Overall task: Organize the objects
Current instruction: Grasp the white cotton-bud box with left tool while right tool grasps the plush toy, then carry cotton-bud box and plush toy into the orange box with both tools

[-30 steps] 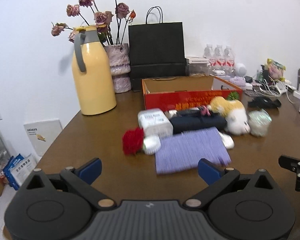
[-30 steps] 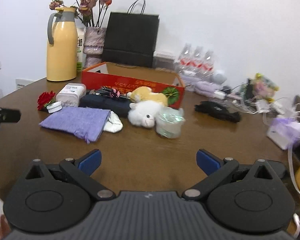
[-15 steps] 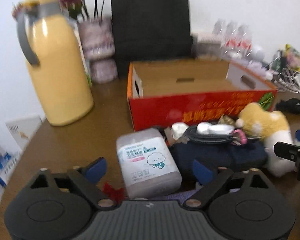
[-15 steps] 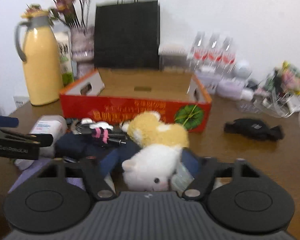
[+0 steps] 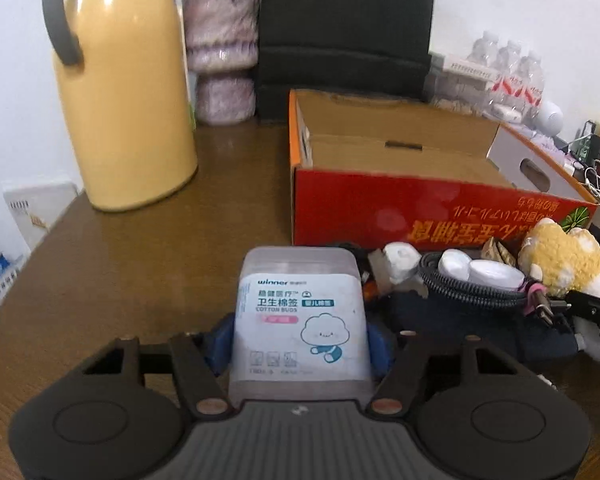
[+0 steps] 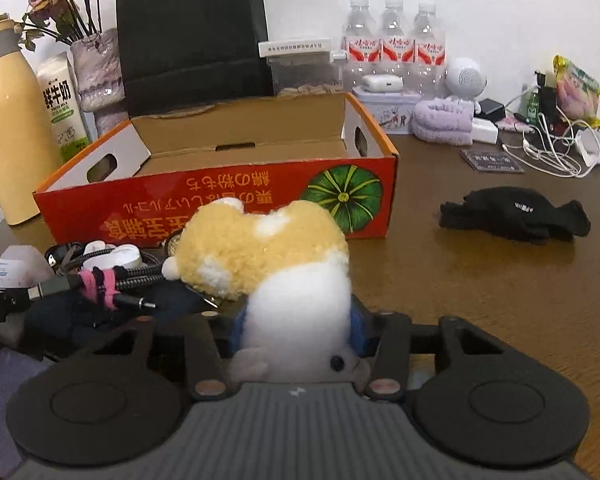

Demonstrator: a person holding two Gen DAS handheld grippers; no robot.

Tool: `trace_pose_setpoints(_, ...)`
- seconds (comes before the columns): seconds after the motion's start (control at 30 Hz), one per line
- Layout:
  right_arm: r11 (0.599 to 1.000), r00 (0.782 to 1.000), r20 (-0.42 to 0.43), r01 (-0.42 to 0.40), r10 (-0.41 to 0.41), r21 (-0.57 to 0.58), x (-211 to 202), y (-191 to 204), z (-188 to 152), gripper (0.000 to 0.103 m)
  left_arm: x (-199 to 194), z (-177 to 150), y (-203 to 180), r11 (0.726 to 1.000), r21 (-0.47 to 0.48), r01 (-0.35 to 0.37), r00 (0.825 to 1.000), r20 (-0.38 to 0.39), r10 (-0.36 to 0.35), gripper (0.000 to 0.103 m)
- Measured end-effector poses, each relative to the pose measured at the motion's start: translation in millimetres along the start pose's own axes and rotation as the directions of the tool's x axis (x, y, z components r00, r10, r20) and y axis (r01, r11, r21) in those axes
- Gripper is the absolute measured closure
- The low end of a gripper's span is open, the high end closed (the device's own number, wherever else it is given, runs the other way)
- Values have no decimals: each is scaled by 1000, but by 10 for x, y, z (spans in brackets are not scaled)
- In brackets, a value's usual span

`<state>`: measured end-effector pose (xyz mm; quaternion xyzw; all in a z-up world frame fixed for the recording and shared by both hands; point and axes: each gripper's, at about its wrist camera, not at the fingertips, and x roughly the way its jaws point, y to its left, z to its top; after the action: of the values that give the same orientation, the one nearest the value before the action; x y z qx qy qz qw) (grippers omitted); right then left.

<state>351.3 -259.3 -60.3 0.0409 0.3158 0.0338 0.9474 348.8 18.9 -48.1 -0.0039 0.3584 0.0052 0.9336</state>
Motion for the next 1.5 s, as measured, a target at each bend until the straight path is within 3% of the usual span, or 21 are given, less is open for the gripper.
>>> trace_pose_setpoints(0.2, 1000, 987, 162, -1, 4, -18, -606, 39, 126, 57, -690, 111, -84, 999, 54, -3, 984, 177, -6, 40)
trace_pose_setpoints(0.3, 998, 974, 224, -26, 38, -57, -1085, 65, 89, 57, -1124, 18, -171, 996, 91, 2, 974, 225, -22, 39)
trace_pose_setpoints(0.37, 997, 972, 230, -39, 55, -71, -1352, 63, -31, 57, -1360, -157, -223, 995, 103, 13, 973, 226, -36, 39)
trace_pose_setpoints(0.53, 993, 978, 181, -91, 104, -78, -1829, 0, -593, 57, -1814, -758, -257, 990, 47, 132, 982, 132, -137, 39)
trace_pose_setpoints(0.7, 994, 991, 88, -97, 100, -42, -2000, -102, -1058, 57, -2067, -1100, -202, 993, 39, 114, 989, 94, -117, 39)
trace_pose_setpoints(0.83, 994, 990, 95, -98, 101, -38, -2085, -103, -1092, 57, -2126, -1058, -187, 994, 33, 100, 987, 121, -103, 39)
trace_pose_setpoints(1.0, 987, 976, 153, -141, 152, -83, -2024, -144, -763, 57, -1952, -613, -150, 992, 31, 121, 981, 152, -125, 39)
trace_pose_setpoints(1.07, 984, 973, 170, -138, 155, -111, -1945, -158, -531, 57, -1802, -245, -117, 990, 39, 138, 976, 162, -143, 39)
trace_pose_setpoints(1.17, 979, 971, 190, -111, 143, -169, -1678, -167, 100, 57, -1502, 413, -110, 987, 44, 155, 975, 155, -160, 39)
trace_pose_setpoints(1.3, 979, 985, 119, -103, 125, -175, -926, -185, 954, 57, -836, 1269, -258, 992, 87, 89, 986, 132, -100, 39)
trace_pose_setpoints(1.43, 986, 993, -29, -114, 111, -118, 120, -180, 1571, 56, 116, 1836, -376, 995, 77, 56, 998, -7, -56, 39)
trace_pose_setpoints(1.5, 990, 994, -106, -36, 21, -139, 694, -132, 1717, 56, 642, 1981, -446, 995, 96, 19, 997, -80, -12, 39)
